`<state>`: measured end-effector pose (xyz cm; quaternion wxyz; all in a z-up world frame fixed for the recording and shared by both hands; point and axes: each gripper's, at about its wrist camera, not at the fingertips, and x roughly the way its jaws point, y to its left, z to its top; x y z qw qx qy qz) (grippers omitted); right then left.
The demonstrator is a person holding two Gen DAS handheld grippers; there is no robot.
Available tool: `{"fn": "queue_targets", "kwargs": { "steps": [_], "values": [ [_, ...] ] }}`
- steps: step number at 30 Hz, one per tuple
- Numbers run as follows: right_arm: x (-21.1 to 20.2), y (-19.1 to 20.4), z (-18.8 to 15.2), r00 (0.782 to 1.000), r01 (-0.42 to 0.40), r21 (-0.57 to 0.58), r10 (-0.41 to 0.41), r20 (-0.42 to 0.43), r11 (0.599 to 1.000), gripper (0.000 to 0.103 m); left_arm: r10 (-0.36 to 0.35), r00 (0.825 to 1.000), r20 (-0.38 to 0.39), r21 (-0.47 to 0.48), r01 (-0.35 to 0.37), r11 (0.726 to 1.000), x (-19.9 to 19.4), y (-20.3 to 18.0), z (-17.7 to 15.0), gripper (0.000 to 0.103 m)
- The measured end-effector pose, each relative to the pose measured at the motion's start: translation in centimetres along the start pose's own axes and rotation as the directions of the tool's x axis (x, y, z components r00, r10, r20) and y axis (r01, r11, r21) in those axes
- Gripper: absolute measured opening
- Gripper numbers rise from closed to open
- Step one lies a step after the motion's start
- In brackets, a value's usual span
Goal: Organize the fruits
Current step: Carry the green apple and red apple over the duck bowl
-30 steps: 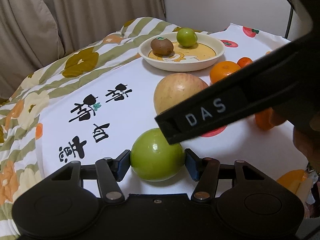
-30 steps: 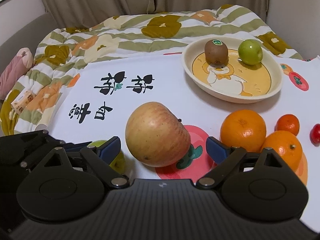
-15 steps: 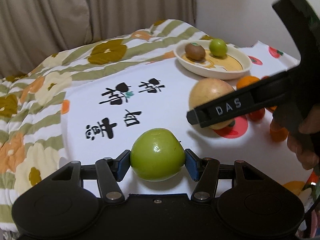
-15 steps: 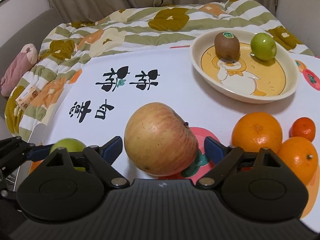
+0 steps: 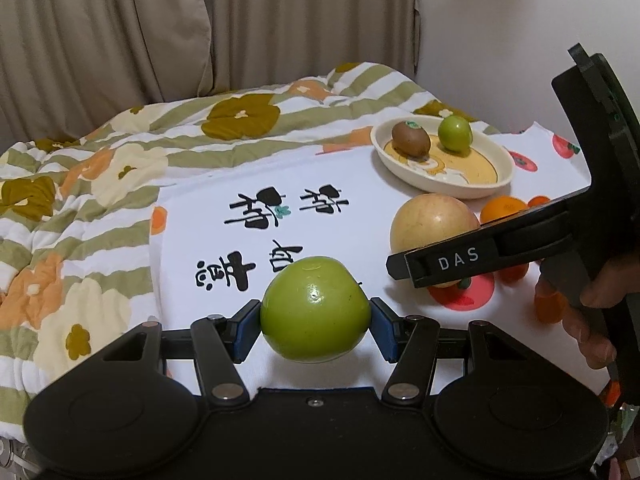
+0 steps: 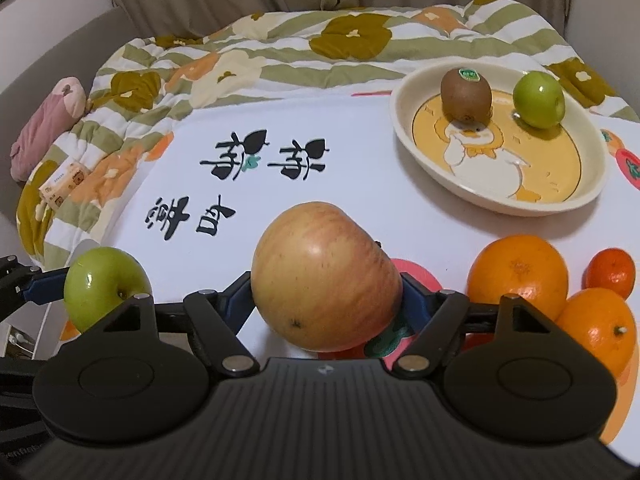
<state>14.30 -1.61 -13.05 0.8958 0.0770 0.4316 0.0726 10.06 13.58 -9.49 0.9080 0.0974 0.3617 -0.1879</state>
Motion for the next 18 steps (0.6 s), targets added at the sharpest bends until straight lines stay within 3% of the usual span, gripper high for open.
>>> {"fn": "queue_targets", "kwargs": {
  "steps": [18],
  "values": [
    [-6.7,-2.4,2.2,0.994,-0.063,-0.052,0.067,0.083,0.997,0.089,0.075,0.996,0.056,-0.068,-0.072,0.995,-3.6,-2.8,3.2,0.062]
  ]
}}
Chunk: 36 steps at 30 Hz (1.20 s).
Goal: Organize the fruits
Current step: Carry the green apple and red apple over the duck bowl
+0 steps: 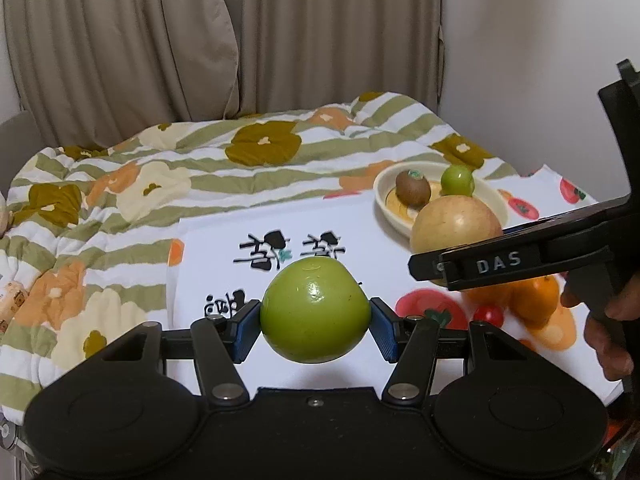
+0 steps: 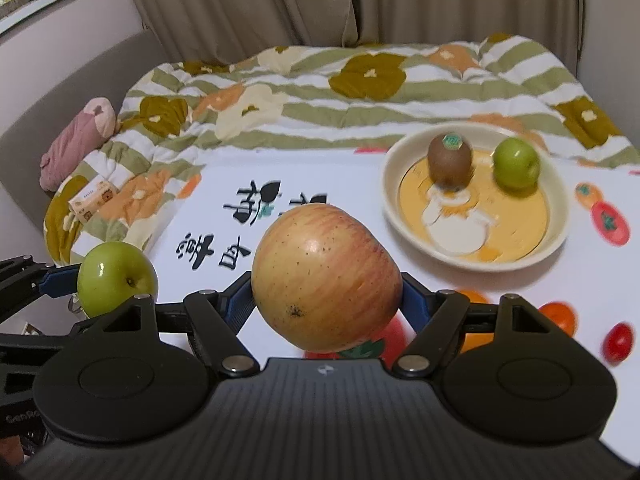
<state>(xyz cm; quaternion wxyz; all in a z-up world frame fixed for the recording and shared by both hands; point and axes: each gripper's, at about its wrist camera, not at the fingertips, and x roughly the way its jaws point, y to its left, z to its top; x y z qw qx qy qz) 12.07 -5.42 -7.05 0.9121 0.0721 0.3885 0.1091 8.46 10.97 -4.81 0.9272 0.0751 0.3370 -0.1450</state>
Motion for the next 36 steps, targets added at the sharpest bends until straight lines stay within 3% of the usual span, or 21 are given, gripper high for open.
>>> {"fn": "queue_targets", "kwargs": {
  "steps": [8,16,29,36],
  "values": [
    [-3.9,-3.8,2.2,0.999,0.000,-0.012,0.000,0.043,1.000,0.089,0.018,0.999,0.040,-0.027,-0.017,1.000,-1.0,-3.0,2.9,0.062],
    [-5.2,-9.1,3.8,0.999,0.014,-0.023,-0.013,0.046,1.000,0.089,0.019,0.998,0.053,-0.047,-0.017,0.999,0.3,-6.7,5.5,0.062],
    [-2.2,-18.1,6.3,0.999,0.015,-0.058,-0.013,0.030,0.998,0.089,0.005,1.000,0.007,-0.028,-0.005,1.000,7.2,-12.1,8.6,0.062],
    [0.6,-20.9,7.2,1.000,0.000,-0.082,0.000,0.004,0.997,0.089,-0.006,0.998,-0.068,-0.021,0.005,1.000,12.3,-13.7,9.2,0.062]
  ]
}}
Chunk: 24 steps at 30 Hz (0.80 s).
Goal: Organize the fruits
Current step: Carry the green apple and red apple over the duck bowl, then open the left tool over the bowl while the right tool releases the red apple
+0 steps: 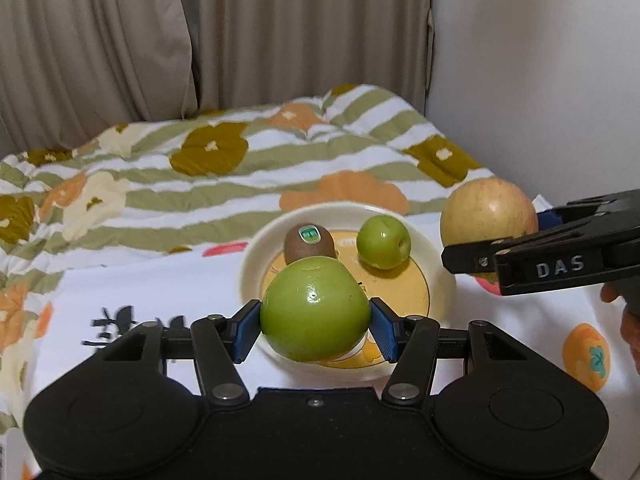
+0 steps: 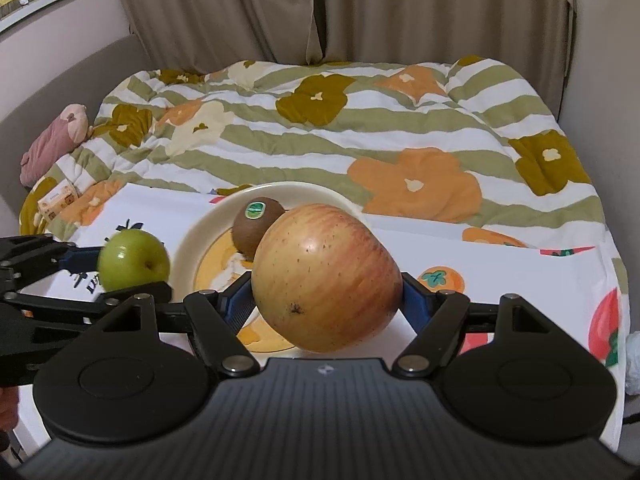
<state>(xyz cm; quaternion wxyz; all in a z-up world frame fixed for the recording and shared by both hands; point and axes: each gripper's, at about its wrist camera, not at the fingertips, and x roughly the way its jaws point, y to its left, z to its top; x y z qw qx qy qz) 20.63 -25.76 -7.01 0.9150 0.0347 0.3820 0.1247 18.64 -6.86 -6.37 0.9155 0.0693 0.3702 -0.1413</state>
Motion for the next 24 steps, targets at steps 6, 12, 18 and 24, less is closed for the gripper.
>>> {"fn": "queue_targets", "kwargs": {
  "steps": [6,12,18,24],
  "values": [
    [2.0,-1.3,0.4,1.000,-0.020,0.000,0.020,-0.023,1.000,0.089,0.003,0.998,-0.058,0.019,-0.002,1.000,3.2,-1.0,0.2,0.062],
    [3.2,-1.7,0.5,0.999,-0.033,-0.006,0.033,-0.038,0.999,0.089,0.006,0.993,-0.114,0.069,0.002,0.998,5.0,-2.2,0.1,0.062],
    [3.8,-1.9,0.6,0.998,-0.034,-0.006,0.033,-0.053,0.999,0.090,0.005,0.989,-0.151,0.083,0.008,0.996,5.4,-2.5,-0.3,0.062],
    [4.0,-1.9,0.8,0.998,-0.038,-0.005,0.038,-0.051,0.999,0.089,-0.014,0.997,-0.078,0.025,0.016,1.000,3.6,-1.5,0.3,0.095]
  ]
}}
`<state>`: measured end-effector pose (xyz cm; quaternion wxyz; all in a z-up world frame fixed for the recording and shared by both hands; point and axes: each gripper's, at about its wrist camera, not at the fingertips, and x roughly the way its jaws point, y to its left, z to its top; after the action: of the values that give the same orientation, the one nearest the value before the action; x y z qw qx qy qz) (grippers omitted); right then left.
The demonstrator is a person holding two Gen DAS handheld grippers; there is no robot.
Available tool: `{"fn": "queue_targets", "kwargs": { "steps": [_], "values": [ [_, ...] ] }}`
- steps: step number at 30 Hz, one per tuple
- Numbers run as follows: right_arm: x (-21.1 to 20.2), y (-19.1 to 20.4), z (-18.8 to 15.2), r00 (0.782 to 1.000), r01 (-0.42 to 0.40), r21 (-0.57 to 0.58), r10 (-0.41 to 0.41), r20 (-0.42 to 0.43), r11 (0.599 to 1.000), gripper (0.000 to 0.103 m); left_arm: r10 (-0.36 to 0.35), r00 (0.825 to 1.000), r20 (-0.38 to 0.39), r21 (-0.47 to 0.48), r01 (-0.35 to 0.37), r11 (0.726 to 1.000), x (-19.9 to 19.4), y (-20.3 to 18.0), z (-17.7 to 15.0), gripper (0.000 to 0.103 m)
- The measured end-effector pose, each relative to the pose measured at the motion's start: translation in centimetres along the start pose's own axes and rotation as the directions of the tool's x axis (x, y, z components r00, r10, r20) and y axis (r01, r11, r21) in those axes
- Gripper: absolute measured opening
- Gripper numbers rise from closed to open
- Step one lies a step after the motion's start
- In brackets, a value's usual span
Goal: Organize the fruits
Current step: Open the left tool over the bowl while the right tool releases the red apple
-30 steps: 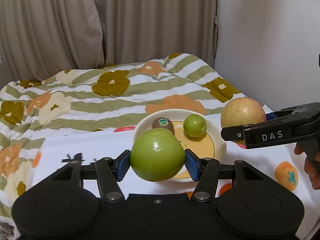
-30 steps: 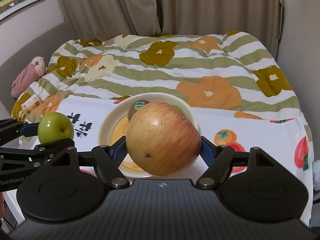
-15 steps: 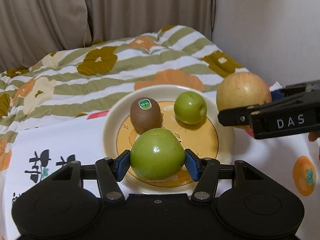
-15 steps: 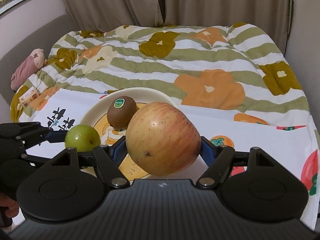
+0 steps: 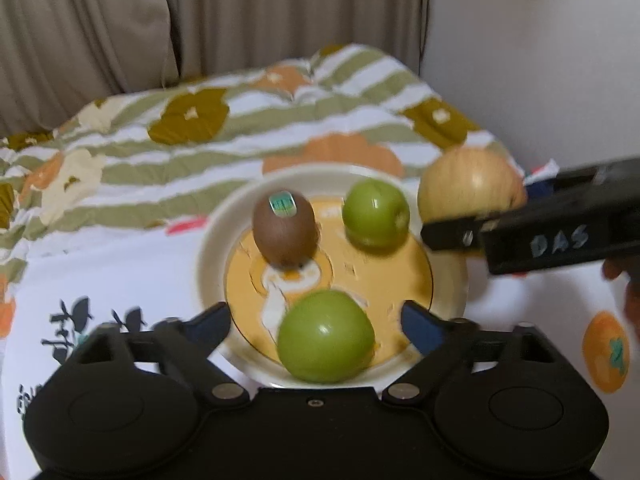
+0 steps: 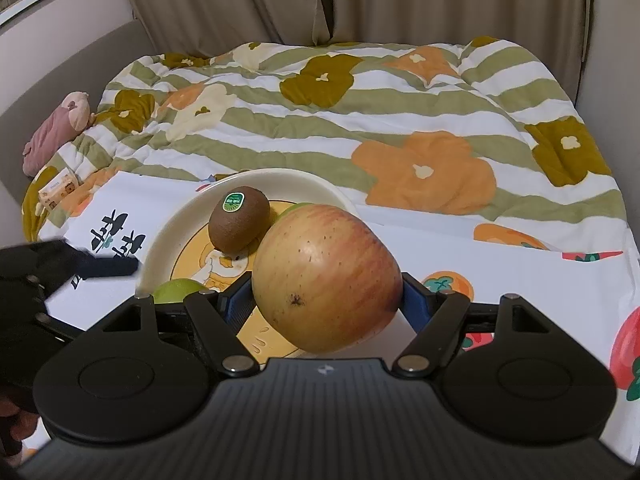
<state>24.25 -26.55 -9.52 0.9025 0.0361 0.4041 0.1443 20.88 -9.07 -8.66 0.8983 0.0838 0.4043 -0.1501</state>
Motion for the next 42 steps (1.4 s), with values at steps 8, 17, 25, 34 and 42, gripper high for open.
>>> {"fn": "queue_targets", "kwargs": {
  "steps": [8,17,25,34,42],
  "values": [
    [0.2,1.1,0.1,1.000,-0.014,0.003,0.014,0.000,1.000,0.089,0.027,1.000,0.012,0.016,-0.027,0.999,-1.8,0.4,-0.1,0.096],
    [1.1,2.9,-0.3,0.999,-0.049,-0.019,0.048,-0.019,0.999,0.090,0.039,0.999,-0.015,-0.049,-0.039,0.998,-3.0,1.4,-2.0,0.096],
    [2.7,3.5,-0.9,0.997,-0.064,-0.013,0.063,-0.038,0.998,0.090,0.071,0.997,-0.028,-0.088,-0.074,0.993,-3.7,2.4,-3.0,0.096],
    [3.1,3.4,-1.2,0.996,-0.074,-0.022,0.073,-0.046,0.997,0.090,0.108,0.994,-0.022,-0.113,-0.109,0.988,-4.4,2.6,-3.4,0.096],
    [0.6,4.1,-1.0,0.998,-0.050,-0.088,0.053,0.040,0.995,0.103,0.130,0.991,-0.016,-0.133,-0.131,0.982,-5.2,2.3,-3.5,0.096]
  ]
}}
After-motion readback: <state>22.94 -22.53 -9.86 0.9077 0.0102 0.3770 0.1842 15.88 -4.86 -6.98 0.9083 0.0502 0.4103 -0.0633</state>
